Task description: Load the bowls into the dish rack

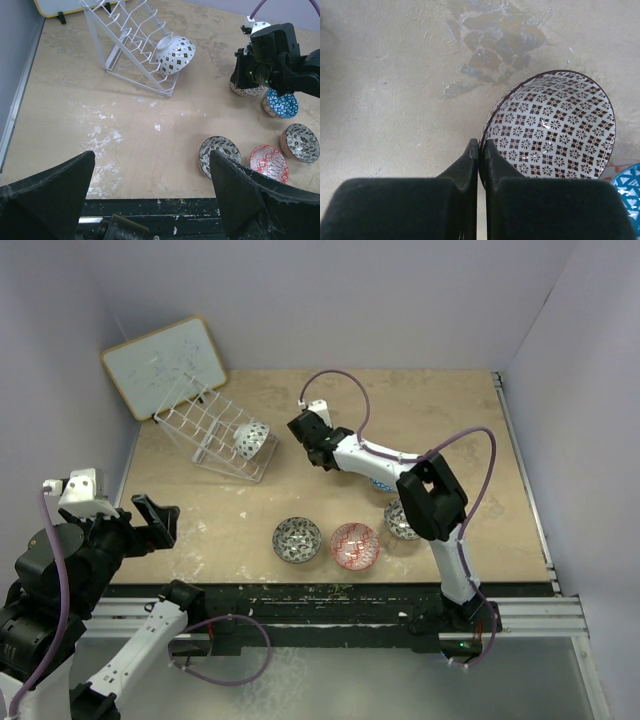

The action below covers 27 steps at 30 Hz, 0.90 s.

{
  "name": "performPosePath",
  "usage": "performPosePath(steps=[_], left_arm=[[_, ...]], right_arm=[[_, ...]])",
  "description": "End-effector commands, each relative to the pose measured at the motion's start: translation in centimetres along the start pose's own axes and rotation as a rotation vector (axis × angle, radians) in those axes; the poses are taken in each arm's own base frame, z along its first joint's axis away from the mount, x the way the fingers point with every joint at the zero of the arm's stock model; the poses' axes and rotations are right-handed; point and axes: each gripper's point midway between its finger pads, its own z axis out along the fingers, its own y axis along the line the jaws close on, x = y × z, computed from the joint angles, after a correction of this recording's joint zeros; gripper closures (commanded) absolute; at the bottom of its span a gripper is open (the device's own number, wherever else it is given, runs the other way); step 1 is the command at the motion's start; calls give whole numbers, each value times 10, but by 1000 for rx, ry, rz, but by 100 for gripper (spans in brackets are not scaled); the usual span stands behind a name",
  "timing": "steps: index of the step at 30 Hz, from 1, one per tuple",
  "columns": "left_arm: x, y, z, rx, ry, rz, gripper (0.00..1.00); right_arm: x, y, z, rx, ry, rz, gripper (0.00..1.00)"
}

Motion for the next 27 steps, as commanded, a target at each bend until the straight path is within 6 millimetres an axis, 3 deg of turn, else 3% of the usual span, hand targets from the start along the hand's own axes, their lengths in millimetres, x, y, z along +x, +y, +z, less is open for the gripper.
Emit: performPosePath(steps=[1,6,10,17,21,27], left_arm=[[-8,2,-4,-9,-36,-3,1],[-10,3,-6,-9,-41,-2,1],[-11,3,-7,-8,-47,-2,1],[-13,2,-8,-5,-48,3,1],[-16,0,-8,2,-50,7,1],[-18,2,-12,-4,-54,16,1]], right_arm=[[-40,0,-24,-70,-97,82,100],[-82,11,-59,-218,-211,176,100],[-122,20,-104,-387,-331,277,100],[-182,32,-209,-779,-558,435,100],[-202,46,-271,-1098,-683,534,100],[-212,66,-319,-1482,-781,618,100]])
